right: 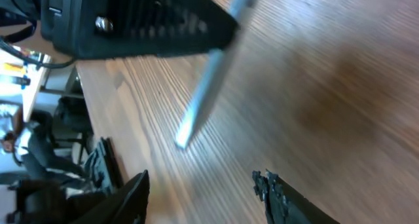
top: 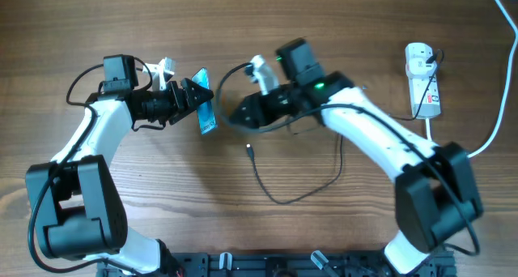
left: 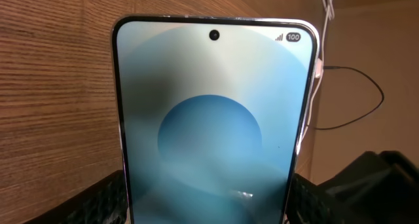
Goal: Plug charger to phone and switch on socket
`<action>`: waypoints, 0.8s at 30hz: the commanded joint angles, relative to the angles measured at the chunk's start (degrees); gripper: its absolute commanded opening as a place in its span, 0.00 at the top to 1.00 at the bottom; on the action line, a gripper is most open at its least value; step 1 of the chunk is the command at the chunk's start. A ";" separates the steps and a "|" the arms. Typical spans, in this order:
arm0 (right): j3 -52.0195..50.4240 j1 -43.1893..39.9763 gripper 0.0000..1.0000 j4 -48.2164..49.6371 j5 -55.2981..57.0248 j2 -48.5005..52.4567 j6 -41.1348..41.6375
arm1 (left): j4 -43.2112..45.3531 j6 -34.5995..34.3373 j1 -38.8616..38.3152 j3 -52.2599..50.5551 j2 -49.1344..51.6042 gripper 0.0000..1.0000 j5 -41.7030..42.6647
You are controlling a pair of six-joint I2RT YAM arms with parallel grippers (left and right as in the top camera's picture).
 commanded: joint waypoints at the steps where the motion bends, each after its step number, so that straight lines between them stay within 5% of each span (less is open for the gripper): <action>1: 0.63 2.64 0.39 4.76 3.56 2.40 2.03 | 0.04 0.92 -0.68 0.07 -1.64 0.22 2.99; 18: 0.63 10.08 0.39 10.99 19.30 6.86 8.11 | 0.74 0.72 -2.05 0.07 -1.64 0.22 5.18; 24: 0.66 10.08 0.60 12.31 19.26 7.32 9.33 | 0.87 0.72 -2.05 0.07 -1.64 0.22 5.16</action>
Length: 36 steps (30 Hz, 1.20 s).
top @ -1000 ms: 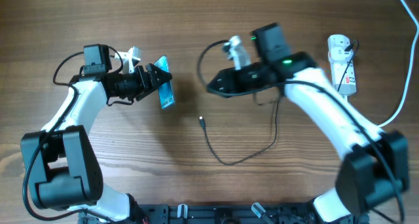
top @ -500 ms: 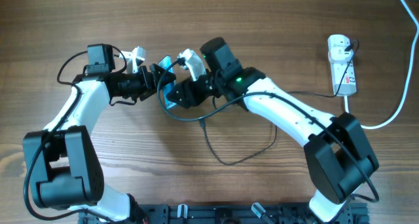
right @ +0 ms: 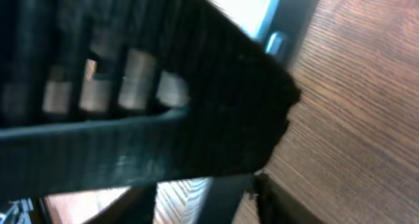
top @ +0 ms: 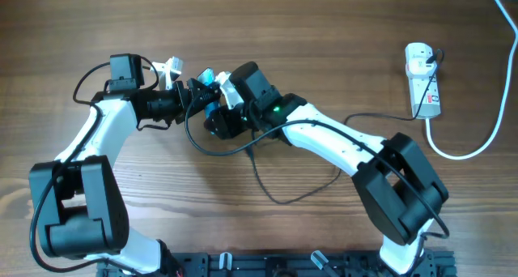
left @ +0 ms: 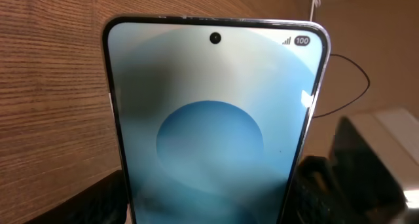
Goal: Plug charger to phone and switch on socket
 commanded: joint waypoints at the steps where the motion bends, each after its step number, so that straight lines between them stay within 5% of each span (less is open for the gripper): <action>1: 0.66 0.17 0.64 1.46 1.14 0.55 1.90 | 0.37 0.72 -0.20 0.07 -1.62 0.22 2.60; 10: 0.66 0.17 0.96 1.77 1.09 0.55 2.51 | 0.42 0.74 -0.20 0.07 -1.62 0.21 2.58; 18: 0.66 -1.33 0.96 1.99 -3.58 -0.83 2.08 | 0.37 0.72 0.07 0.07 -1.62 0.00 2.62; 22: 0.66 -4.35 0.96 2.58 -14.71 -2.71 3.37 | 1.36 0.74 1.11 0.09 -1.62 0.00 8.74; 30: 0.66 -9.79 0.96 5.86 -33.51 -2.99 6.19 | 14.58 0.68 4.00 0.09 -1.62 0.06 36.68; 36: 0.66 -10.36 0.96 13.55 -40.17 -2.97 11.04 | 16.68 -0.20 3.85 0.09 -1.99 0.16 36.59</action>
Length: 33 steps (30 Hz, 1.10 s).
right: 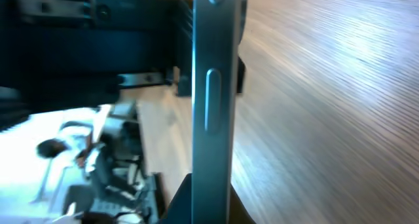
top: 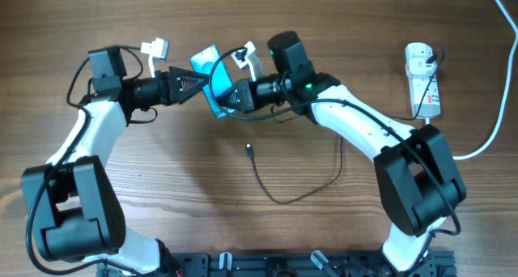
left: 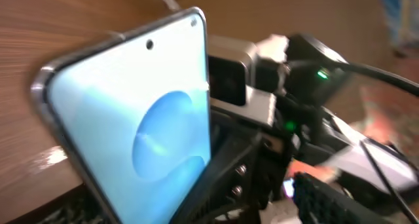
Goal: Plug charger to phone and switch on socket
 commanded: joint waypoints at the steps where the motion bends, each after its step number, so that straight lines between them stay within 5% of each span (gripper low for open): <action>1: 0.68 0.61 0.96 4.00 -9.07 -1.55 5.18 | 1.62 -0.59 -0.15 0.17 -1.86 0.19 6.43; 14: 0.68 0.63 0.96 16.92 -9.73 -1.55 13.62 | 34.03 -31.74 -0.11 0.17 -13.46 0.35 6.43; 33: 0.68 0.63 0.96 42.84 -7.54 -1.55 31.34 | 41.11 -41.90 -0.11 0.17 -20.22 0.50 6.43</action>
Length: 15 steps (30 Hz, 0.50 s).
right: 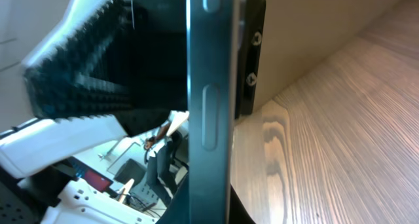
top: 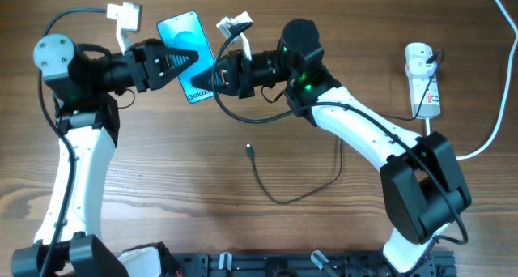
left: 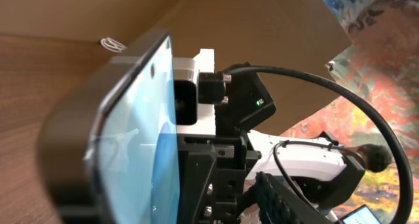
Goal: Plug charger to phone and switch on socket
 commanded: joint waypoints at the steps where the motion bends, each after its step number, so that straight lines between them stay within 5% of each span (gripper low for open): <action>1: -0.04 -0.55 0.96 0.63 7.34 0.79 4.59 | 0.37 -2.08 -0.66 0.72 -2.49 0.50 4.63; 15: -0.04 -0.55 0.96 0.39 8.33 0.79 4.11 | 0.39 -2.67 -0.66 0.72 -2.49 0.59 4.61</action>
